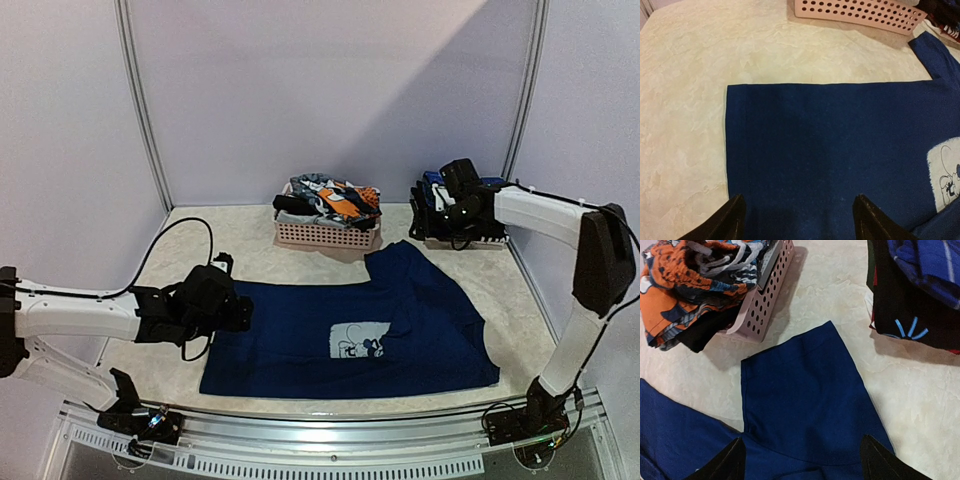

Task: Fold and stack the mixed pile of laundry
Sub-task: Pick up the 1/3-folded T-shirt from the center of the board.

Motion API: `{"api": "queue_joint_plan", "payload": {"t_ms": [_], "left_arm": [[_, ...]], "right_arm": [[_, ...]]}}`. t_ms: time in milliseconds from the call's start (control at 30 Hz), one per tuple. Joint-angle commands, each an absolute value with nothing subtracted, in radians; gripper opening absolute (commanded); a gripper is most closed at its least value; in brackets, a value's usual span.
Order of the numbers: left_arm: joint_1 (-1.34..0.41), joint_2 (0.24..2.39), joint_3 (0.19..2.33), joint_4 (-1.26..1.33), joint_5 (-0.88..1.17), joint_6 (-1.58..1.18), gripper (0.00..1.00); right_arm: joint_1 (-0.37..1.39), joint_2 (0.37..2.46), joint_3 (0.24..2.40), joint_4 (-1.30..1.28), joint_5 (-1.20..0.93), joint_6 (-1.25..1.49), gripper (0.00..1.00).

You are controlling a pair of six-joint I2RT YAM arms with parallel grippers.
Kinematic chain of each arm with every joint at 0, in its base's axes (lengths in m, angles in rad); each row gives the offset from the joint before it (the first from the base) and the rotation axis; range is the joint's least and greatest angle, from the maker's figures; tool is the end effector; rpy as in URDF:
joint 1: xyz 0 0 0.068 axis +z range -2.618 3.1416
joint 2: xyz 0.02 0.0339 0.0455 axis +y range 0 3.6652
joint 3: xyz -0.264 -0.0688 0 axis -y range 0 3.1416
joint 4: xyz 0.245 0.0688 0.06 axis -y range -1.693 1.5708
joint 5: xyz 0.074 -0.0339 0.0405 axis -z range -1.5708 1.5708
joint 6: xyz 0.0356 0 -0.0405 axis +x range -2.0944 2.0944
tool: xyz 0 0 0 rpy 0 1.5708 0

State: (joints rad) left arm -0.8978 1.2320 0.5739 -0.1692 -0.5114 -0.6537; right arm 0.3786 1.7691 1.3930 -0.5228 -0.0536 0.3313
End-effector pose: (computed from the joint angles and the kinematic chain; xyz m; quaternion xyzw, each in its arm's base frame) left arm 0.1594 -0.1720 0.1828 0.0186 0.9059 -0.0779 0.4159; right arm 0.3618 0.1460 0.2524 -0.0311 0.9433 0.1383 0.3002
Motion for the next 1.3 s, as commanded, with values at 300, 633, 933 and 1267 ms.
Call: {"api": "queue_joint_plan", "payload": {"t_ms": [300, 633, 933, 1267], "left_arm": [[-0.873, 1.339, 0.585, -0.077, -0.467, -0.628, 0.71], [-0.859, 1.375, 0.606, -0.077, -0.479, -0.612, 0.71], [-0.845, 1.417, 0.615, -0.056, -0.459, -0.611, 0.7], [-0.839, 1.43, 0.607, -0.044, -0.448, -0.618, 0.69]], "right_arm": [[0.377, 2.21, 1.854, -0.665, -0.054, 0.235, 0.69], [0.332, 2.42, 2.072, -0.721, -0.112, 0.26, 0.55], [0.319, 2.51, 2.15, -0.748, -0.095, 0.313, 0.52], [0.319, 2.574, 2.195, -0.793, -0.077, 0.325, 0.38]]}}
